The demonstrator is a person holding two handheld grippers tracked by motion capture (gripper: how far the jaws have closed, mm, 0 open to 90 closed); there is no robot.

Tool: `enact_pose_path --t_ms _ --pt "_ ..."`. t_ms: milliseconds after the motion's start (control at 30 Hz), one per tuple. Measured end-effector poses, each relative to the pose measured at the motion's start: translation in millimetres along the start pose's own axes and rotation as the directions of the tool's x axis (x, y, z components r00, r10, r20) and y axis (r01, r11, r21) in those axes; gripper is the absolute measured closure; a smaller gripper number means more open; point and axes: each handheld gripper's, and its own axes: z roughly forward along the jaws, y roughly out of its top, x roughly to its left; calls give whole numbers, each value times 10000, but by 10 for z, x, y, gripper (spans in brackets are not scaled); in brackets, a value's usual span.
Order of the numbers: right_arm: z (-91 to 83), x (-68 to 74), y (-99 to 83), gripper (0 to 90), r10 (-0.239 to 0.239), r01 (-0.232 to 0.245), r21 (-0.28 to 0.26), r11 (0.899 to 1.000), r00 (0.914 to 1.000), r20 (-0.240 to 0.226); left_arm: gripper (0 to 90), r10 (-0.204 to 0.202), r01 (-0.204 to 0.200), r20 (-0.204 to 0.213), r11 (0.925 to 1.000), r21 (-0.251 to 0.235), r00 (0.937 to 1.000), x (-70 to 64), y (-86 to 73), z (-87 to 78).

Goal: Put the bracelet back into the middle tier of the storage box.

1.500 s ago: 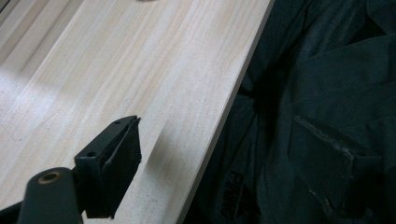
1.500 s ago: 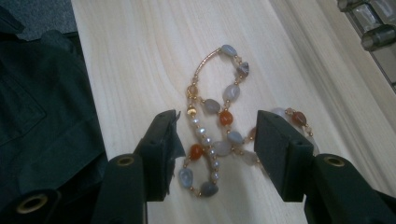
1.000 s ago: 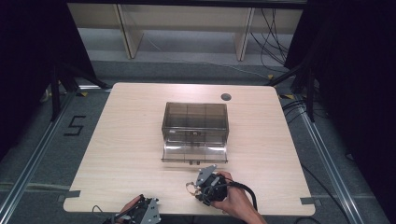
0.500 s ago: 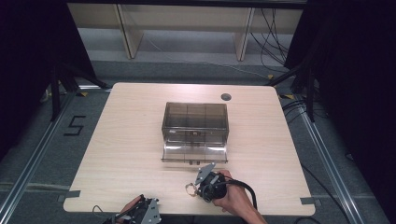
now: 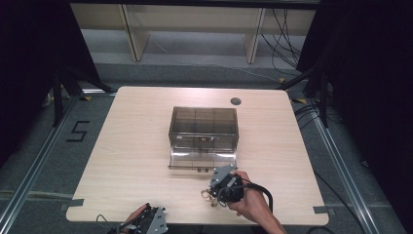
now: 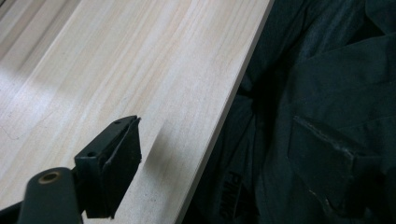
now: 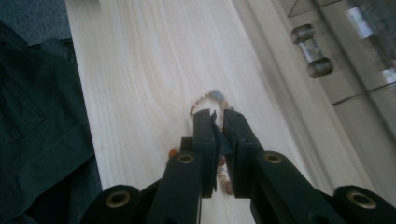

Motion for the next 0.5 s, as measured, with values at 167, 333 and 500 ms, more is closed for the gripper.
enact_pose_path --t_ms 167,333,500 --pt "-118 -34 6 845 -93 96 -193 9998 9998 187 172 27 -27 13 10000 0 10000 0 0 5" --pt "-201 -89 70 845 -310 311 -14 9995 9992 263 172 -25 25 9 10000 -15 10000 -2 2 -4" --pt "-307 -121 141 845 -440 440 4 9990 9987 269 172 15 -15 19 10000 -17 10000 0 2 0"
